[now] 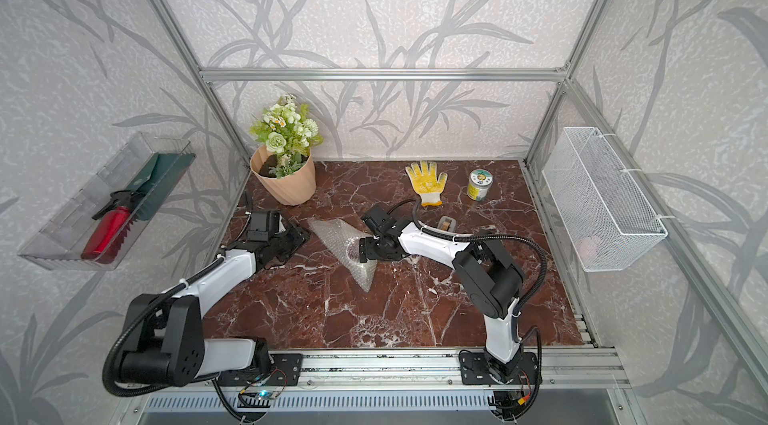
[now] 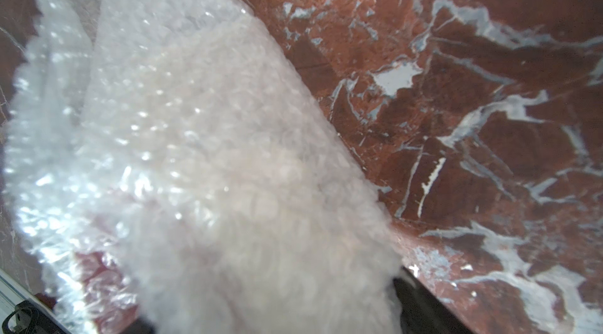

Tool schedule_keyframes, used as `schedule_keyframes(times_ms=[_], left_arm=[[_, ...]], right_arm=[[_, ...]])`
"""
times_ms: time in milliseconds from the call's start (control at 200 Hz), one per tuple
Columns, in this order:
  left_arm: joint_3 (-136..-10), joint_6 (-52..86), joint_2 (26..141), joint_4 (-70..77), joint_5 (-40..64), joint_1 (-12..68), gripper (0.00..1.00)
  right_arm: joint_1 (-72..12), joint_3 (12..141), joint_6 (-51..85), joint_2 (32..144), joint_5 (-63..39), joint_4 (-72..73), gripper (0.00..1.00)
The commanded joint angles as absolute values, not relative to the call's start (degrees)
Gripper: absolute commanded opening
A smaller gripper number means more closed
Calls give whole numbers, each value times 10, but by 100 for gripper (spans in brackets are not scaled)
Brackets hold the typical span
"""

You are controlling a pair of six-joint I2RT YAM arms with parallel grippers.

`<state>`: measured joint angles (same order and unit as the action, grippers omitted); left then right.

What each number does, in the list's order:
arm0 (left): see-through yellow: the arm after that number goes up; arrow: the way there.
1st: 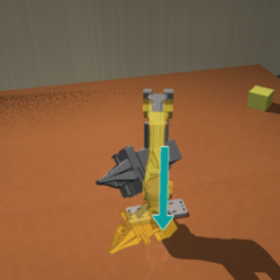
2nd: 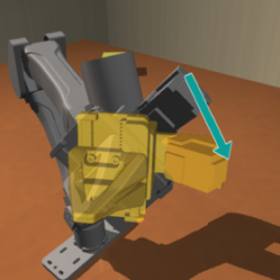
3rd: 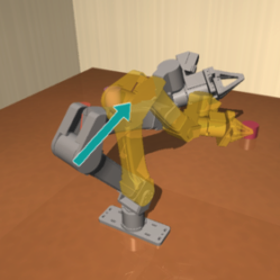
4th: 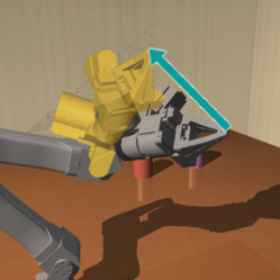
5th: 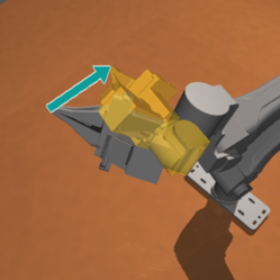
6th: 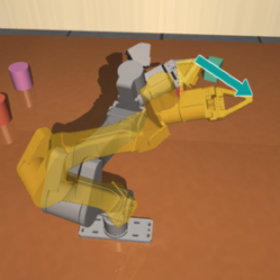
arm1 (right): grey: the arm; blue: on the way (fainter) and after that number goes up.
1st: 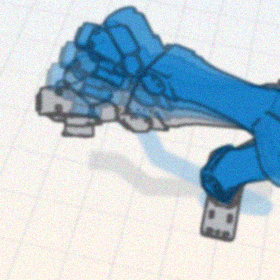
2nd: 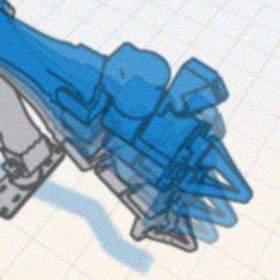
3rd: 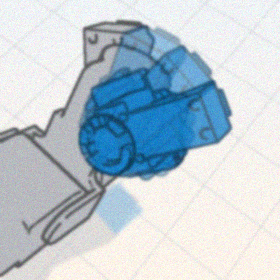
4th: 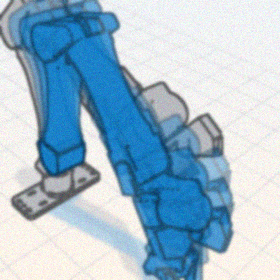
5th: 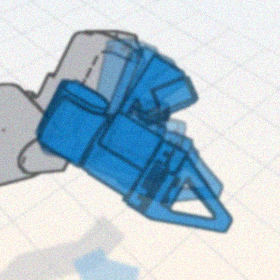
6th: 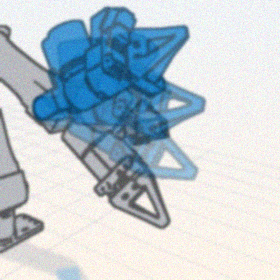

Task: Wrap mugs in bubble wrap
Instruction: Wrap the mug in bubble wrap.

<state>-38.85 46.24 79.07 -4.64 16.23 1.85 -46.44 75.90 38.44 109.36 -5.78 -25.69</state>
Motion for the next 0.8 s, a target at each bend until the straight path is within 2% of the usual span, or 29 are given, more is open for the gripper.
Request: schedule_keyframes(times_ms=[0,265,595,720,795], left_arm=[[-400,456,834,34,211,2,56],[-456,461,955,67,241,-9,51],[-470,473,1029,112,249,-16,49],[-465,493,1053,146,268,-18,41],[-460,504,1058,166,277,-18,31]], right_arm=[[-465,761,375,1112,-53,-300,83],[-465,764,375,1116,-57,-299,83],[-465,769,373,1119,-56,-303,83],[-465,771,372,1119,-55,-306,83],[-465,770,373,1116,-53,-306,83]])
